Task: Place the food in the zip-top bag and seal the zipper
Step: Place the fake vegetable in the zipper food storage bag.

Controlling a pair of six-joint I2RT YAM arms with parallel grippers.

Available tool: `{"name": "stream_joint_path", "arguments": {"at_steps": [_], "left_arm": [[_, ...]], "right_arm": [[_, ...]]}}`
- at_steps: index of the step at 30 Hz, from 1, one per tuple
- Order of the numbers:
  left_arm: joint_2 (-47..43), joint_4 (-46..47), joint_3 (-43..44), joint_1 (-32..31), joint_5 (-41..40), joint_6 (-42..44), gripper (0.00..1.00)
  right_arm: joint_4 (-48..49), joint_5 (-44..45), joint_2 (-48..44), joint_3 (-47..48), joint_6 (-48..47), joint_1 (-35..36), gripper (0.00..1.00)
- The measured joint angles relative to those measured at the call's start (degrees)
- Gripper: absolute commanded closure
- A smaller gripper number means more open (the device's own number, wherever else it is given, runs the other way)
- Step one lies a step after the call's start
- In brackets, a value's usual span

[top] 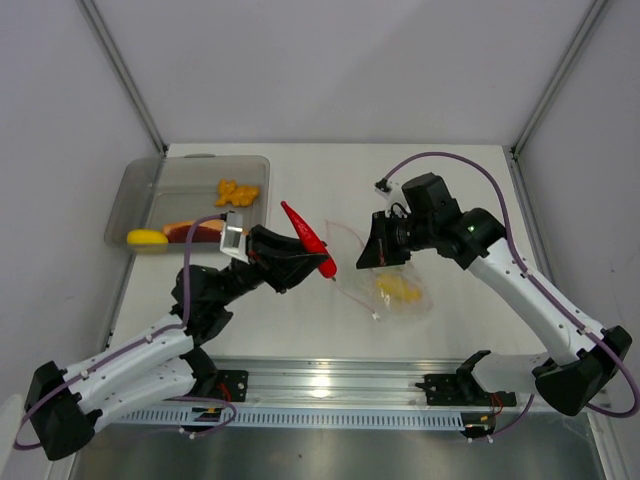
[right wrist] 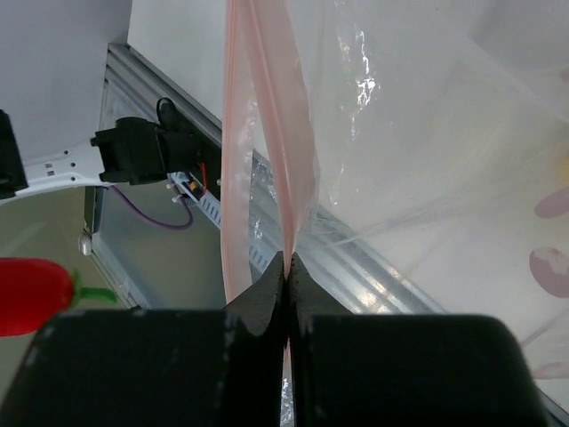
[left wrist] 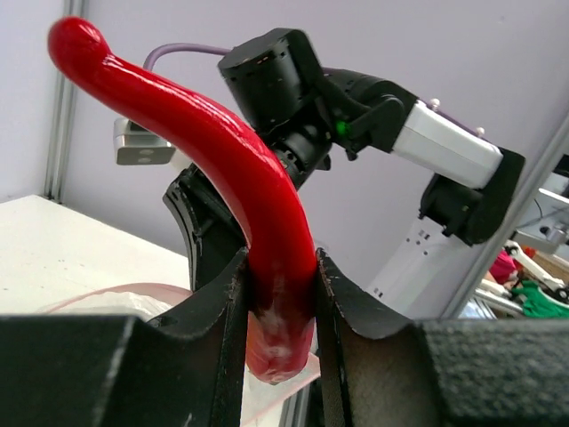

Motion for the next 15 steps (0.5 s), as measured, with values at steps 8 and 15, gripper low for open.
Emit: {"name": "stream_joint_path", "arguments": {"at_steps": [8, 15], "left_arm": [[9.0, 9.1, -0.1, -5.5, -11.1, 2.5, 0.97], [14.5, 13.2, -0.1, -6.9, -16.5, 2.4, 0.95]], "right_arm": [[1.4, -1.6, -0.2, 0.8, 1.4, -0.5, 1.0], [2.3, -3.5, -0.4, 0.8, 2.9, -3.1, 1.0]]}}
